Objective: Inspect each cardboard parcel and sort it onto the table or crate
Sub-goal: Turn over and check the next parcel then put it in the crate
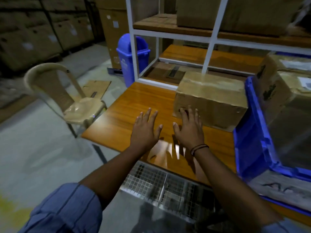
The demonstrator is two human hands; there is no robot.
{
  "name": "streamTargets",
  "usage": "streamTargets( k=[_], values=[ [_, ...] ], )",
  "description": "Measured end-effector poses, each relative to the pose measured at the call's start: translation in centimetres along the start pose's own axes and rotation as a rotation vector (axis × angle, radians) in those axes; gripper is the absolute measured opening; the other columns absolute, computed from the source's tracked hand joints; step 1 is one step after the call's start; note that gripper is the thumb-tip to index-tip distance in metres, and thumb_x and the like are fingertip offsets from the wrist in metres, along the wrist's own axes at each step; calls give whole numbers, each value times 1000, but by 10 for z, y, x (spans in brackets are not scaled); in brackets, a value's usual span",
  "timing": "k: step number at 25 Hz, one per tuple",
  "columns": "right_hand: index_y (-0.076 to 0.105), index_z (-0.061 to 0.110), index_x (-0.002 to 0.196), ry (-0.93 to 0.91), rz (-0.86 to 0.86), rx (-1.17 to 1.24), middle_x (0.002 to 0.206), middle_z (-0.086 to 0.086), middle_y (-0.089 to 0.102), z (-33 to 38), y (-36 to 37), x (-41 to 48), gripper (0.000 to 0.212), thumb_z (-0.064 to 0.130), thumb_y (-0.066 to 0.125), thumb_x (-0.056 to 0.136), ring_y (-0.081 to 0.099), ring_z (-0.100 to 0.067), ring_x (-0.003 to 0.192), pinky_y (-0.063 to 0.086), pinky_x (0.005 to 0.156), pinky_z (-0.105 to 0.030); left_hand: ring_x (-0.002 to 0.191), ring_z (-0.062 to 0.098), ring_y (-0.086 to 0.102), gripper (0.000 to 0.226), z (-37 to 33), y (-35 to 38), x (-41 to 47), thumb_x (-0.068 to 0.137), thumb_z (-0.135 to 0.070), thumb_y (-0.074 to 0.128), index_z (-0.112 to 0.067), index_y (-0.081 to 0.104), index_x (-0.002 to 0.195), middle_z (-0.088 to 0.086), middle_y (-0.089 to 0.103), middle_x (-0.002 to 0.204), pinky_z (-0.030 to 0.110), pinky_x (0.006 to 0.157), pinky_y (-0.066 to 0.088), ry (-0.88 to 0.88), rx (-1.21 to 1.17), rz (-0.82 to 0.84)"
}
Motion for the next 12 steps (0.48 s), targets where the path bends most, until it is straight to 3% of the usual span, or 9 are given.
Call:
streamTargets(
  k=[6, 12],
  values=[
    [49, 13, 151, -263, 81, 147, 155, -13, 47, 96, 39, -45, 59, 41, 57, 99, 43, -35, 142, 42, 110, -53, 126, 26, 60, 50, 60, -49, -67, 100, -44, 56, -24, 55, 146, 2, 64, 140, 47, 102, 49, -99, -18, -116],
    [54, 11, 146, -421, 216, 291, 149, -14, 51, 186, 63, -102, 58, 39, 55, 95, 49, -35, 136, 48, 104, -53, 114, 19, 65, 43, 120, -109, -160, 100, -39, 63, -25, 62, 140, -4, 72, 127, 38, 92, 51, -276, -62, -225]
  ],
)
Point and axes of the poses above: each hand's wrist, its own x-axis towards the middle knuckle, its own y-axis out of the palm, z = x × y, the point moved 3 cm from there along x, towards the middle knuckle
